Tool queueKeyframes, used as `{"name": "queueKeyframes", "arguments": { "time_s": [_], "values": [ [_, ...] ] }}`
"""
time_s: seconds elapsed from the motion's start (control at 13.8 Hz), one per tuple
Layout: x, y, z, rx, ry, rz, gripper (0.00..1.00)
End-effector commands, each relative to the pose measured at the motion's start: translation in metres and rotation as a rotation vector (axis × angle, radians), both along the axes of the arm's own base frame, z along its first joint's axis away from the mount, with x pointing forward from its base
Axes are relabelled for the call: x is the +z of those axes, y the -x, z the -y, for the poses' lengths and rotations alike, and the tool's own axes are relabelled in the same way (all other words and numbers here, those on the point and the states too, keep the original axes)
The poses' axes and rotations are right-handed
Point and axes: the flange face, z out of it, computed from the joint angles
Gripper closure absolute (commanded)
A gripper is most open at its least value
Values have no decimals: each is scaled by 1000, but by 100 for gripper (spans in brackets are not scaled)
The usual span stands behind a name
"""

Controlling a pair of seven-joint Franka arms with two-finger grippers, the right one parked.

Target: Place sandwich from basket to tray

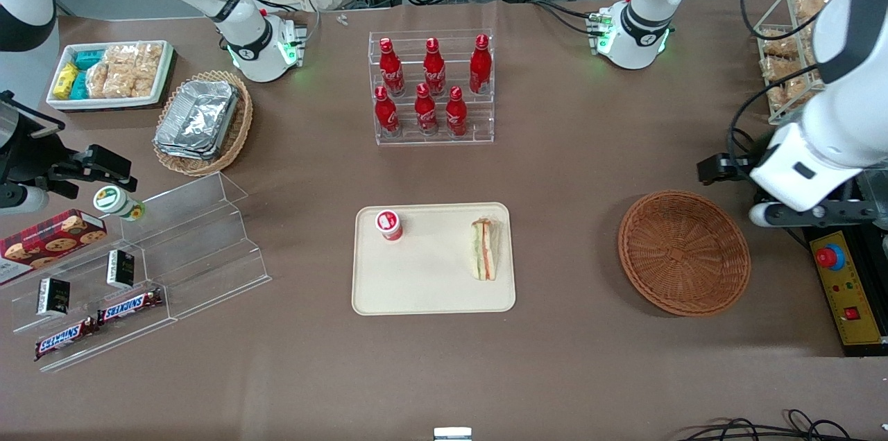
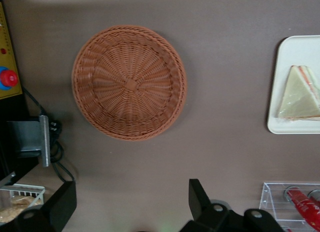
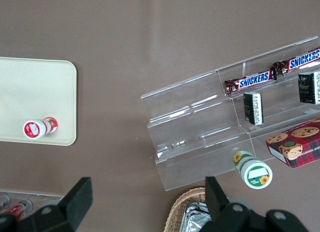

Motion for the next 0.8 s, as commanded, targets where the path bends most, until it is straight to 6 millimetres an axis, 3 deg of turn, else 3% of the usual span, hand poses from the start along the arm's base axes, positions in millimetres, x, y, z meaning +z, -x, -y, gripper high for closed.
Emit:
{"name": "queueKeyframes", "arguments": {
  "time_s": [0.0, 0.22, 0.36, 0.58, 0.73],
  "values": [
    [5, 10, -16, -4, -16, -8, 1],
    [7, 11, -27, 10, -16, -11, 1],
    [12, 12, -46, 38, -17, -5, 0],
    [19, 20, -51, 21, -28, -20, 0],
    [30, 26, -71, 11, -20, -11, 0]
  ]
}}
